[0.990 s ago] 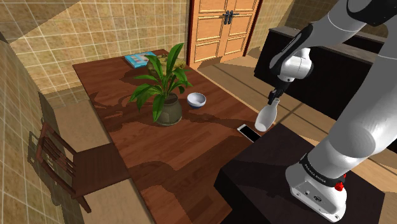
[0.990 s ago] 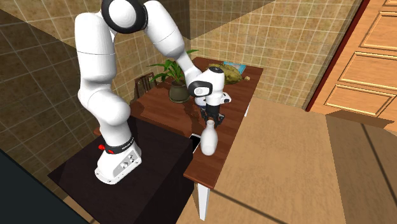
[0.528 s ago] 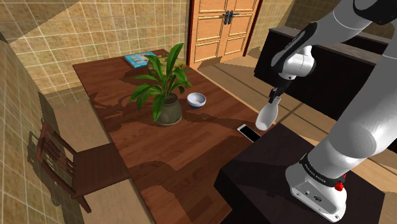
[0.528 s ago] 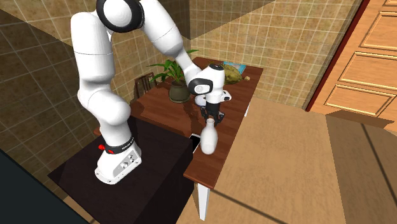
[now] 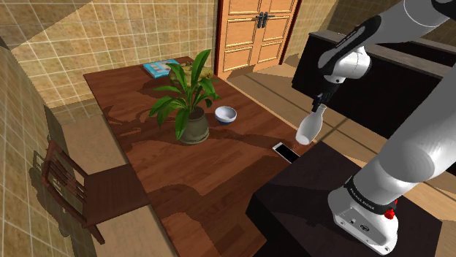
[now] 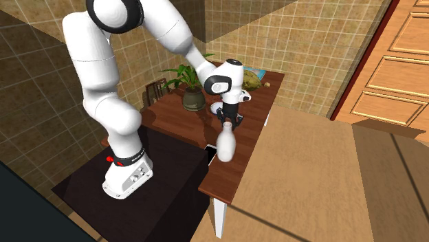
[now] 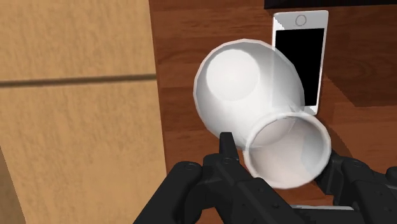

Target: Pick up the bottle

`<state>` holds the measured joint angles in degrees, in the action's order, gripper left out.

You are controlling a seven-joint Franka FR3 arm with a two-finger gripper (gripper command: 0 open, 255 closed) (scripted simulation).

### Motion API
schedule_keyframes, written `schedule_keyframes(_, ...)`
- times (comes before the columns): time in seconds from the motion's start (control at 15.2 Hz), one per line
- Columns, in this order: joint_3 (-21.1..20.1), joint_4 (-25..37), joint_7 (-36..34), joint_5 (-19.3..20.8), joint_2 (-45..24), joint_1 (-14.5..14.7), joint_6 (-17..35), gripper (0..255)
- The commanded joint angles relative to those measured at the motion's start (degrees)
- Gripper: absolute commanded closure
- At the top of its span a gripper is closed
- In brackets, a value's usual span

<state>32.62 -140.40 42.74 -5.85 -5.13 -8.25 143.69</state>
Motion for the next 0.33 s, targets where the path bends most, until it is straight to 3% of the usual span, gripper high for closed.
schedule_keyframes(0.0,0.38,0.31,-1.24,1.74,1.7,0.18,-1.69,255)
schedule_keyframes(0.26,0.56,0.62,-2.38,3.3,3.37,0.24,-3.37,255)
